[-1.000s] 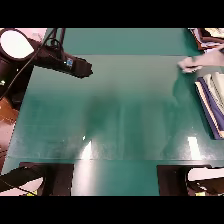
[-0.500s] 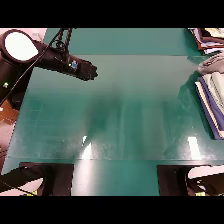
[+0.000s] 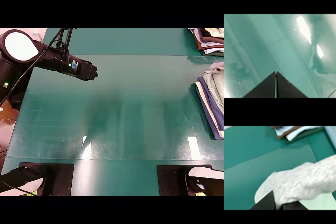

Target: Fold the shirts.

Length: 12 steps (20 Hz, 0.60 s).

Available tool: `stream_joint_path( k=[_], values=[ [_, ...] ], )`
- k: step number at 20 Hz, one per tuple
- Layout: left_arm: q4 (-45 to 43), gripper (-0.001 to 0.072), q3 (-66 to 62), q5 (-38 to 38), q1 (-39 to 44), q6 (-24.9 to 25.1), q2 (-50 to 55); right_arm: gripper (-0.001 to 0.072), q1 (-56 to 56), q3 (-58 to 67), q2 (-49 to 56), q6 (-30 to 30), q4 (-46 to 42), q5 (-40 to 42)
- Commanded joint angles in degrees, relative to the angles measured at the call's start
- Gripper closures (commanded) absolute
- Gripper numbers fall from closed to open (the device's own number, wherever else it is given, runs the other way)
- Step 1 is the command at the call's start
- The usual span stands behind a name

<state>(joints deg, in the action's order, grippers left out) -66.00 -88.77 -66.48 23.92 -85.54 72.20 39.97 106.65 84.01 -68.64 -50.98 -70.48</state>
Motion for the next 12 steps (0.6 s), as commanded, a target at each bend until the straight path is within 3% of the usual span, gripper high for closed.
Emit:
stream_joint_path(
  k=[1,6,9,10,11,12],
  values=[
    [0.0,0.0681,0.0,0.0,0.0,0.4,0.0,0.0697,5.0,-6.9,-4.7,0.2,-0.3,-5.9],
    [0.0,0.0681,0.0,0.0,0.0,0.5,0.0,0.0696,13.3,-18.6,-10.0,0.2,-0.5,-12.7],
    [0.0,0.0681,0.0,0.0,0.0,0.5,0.0,0.0684,17.0,-24.3,-13.0,0.1,-7.9,-15.3],
    [0.0,0.068,0.0,0.0,0.0,0.5,0.0,0.0565,17.9,-26.3,-14.2,0.0,-9.7,-15.2],
    [0.0,0.0681,0.0,0.0,0.0,0.5,0.0,0.0372,18.8,-28.2,-15.2,0.0,-10.3,-14.9],
    [0.0,0.0681,0.0,0.0,0.0,0.5,0.0,0.0248,20.0,-30.0,-16.0,0.0,-10.1,-14.6]
  ],
)
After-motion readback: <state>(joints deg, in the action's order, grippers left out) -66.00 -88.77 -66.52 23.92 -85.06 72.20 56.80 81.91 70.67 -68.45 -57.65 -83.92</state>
